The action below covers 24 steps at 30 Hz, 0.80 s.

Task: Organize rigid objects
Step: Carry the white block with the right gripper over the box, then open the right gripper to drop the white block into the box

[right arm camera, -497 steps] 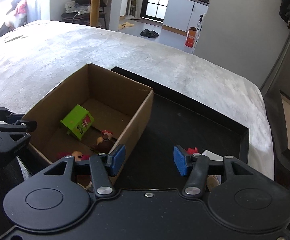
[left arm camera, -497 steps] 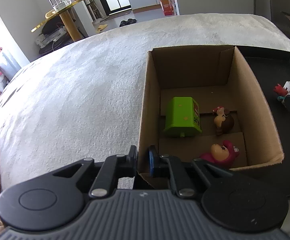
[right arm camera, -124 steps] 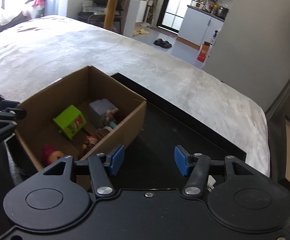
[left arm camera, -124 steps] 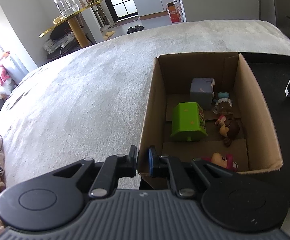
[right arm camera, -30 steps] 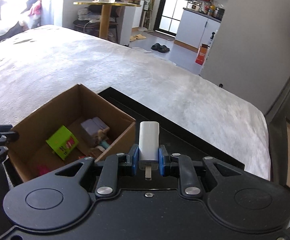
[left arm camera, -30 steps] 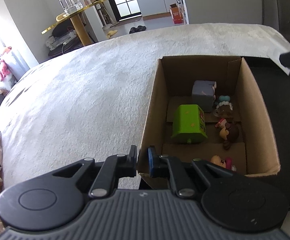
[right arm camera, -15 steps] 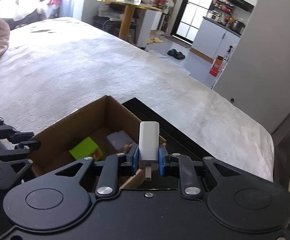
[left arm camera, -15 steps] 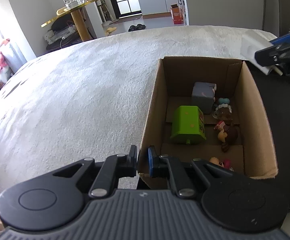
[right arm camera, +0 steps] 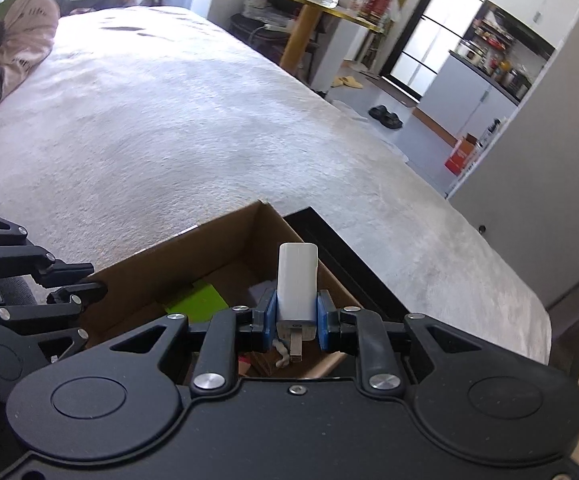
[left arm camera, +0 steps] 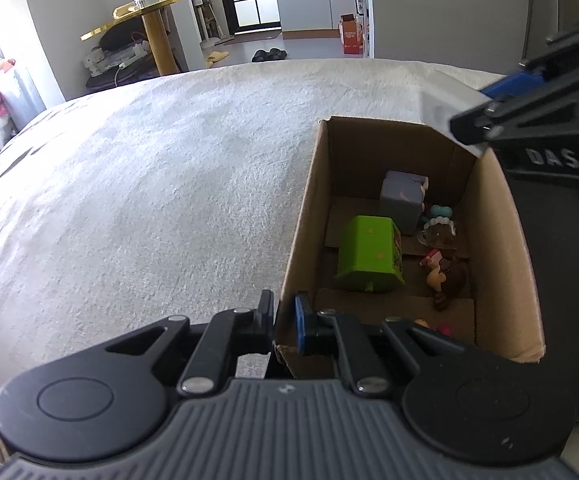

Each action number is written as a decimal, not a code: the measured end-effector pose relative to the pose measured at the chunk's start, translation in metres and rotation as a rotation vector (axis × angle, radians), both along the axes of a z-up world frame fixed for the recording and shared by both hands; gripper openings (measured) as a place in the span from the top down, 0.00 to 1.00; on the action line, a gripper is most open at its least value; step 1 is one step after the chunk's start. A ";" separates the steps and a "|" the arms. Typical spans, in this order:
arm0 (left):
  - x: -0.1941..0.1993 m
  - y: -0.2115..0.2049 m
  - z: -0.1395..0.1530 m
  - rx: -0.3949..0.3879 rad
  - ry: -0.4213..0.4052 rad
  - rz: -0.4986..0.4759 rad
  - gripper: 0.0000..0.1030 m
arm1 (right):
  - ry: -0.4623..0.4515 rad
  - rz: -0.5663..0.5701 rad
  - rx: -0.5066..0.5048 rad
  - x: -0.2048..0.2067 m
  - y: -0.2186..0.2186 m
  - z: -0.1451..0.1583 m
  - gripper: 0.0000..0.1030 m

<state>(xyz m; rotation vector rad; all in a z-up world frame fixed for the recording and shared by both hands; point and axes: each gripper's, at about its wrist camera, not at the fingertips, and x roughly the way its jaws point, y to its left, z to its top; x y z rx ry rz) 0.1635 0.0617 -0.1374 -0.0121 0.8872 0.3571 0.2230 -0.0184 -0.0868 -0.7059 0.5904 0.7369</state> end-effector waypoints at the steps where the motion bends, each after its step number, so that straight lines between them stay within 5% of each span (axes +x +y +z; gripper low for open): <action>1: 0.000 0.001 0.000 -0.003 -0.001 0.000 0.91 | -0.002 0.009 -0.004 0.001 0.003 0.000 0.80; 14: -0.001 0.010 -0.002 -0.036 -0.012 0.008 0.90 | -0.031 0.098 -0.034 0.007 0.041 0.002 0.80; 16: -0.001 0.010 -0.003 -0.038 -0.011 0.010 0.90 | -0.064 0.094 -0.023 0.006 0.044 0.004 0.73; 24: 0.000 0.008 -0.003 -0.033 -0.009 0.013 0.90 | -0.036 0.068 -0.022 0.006 0.025 0.005 0.70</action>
